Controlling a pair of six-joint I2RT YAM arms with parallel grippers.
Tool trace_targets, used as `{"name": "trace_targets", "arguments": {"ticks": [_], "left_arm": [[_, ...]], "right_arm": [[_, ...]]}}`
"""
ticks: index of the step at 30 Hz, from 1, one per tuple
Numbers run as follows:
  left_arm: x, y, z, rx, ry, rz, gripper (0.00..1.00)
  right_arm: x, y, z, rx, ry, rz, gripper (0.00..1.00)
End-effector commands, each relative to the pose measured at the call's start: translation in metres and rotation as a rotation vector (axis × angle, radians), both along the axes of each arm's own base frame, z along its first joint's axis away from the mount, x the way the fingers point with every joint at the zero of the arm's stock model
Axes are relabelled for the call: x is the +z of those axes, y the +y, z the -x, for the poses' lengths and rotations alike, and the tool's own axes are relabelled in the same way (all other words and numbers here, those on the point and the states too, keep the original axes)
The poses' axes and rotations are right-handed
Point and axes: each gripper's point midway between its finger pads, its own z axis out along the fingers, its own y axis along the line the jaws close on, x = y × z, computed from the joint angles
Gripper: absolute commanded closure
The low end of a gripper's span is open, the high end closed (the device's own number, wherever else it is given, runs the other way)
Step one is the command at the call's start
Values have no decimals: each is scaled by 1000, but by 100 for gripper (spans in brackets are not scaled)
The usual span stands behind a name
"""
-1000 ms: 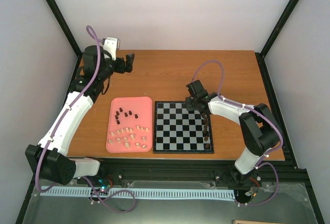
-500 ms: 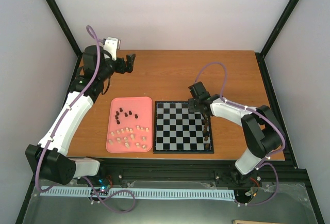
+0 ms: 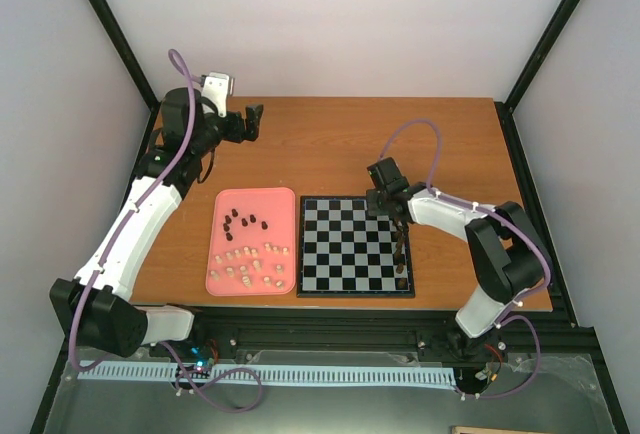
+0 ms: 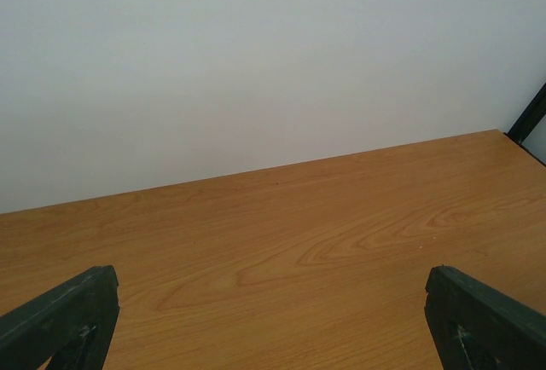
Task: Set up the chess pieces on the board
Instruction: Place the chess piece on the chessboard.
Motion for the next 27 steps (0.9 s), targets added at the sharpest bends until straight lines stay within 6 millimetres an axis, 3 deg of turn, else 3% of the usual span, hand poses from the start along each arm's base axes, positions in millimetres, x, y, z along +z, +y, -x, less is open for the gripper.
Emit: {"name": "trace_targets", "arguments": {"ticks": [1,16,27], "left_arm": [[23,-4,-2,-13,-58,31,0],[23,-5,-3,-16,-59,28,0],[23,-5,-2,-19,-60,33,0]], "right_arm": [[-6,-4,-7,-27,-4,-1,95],[-11,-5,-8,-34,6,9,93],[-5,-4,-4,-31,-2,-12,85]]}}
